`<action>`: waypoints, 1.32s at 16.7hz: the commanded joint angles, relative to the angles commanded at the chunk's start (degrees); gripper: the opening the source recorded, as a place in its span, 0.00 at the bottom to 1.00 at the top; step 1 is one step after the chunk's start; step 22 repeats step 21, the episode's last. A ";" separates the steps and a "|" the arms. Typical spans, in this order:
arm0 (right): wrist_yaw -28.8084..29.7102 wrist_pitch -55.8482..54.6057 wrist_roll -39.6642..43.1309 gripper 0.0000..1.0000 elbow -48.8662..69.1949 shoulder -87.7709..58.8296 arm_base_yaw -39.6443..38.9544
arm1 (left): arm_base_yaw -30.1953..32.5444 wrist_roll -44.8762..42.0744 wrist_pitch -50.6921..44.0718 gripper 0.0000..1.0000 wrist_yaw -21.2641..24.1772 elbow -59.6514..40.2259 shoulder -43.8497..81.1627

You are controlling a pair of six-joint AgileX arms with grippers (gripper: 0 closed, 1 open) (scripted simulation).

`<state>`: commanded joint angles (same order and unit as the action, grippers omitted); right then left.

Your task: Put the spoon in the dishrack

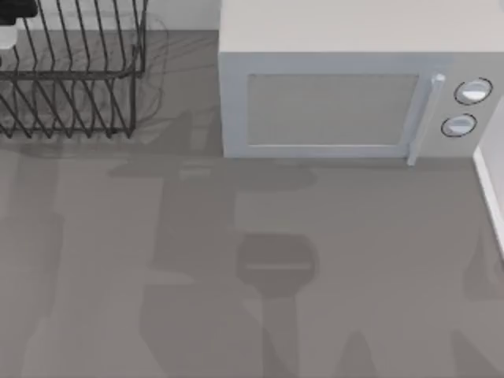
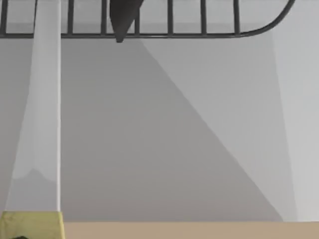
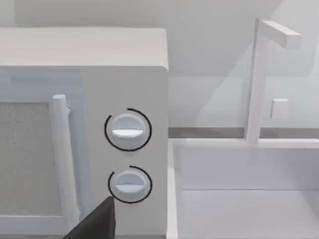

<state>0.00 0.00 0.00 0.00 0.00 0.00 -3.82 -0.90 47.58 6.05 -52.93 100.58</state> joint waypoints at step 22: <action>0.00 0.00 0.00 1.00 0.00 0.00 0.00 | 0.00 0.00 0.00 1.00 0.00 0.00 0.00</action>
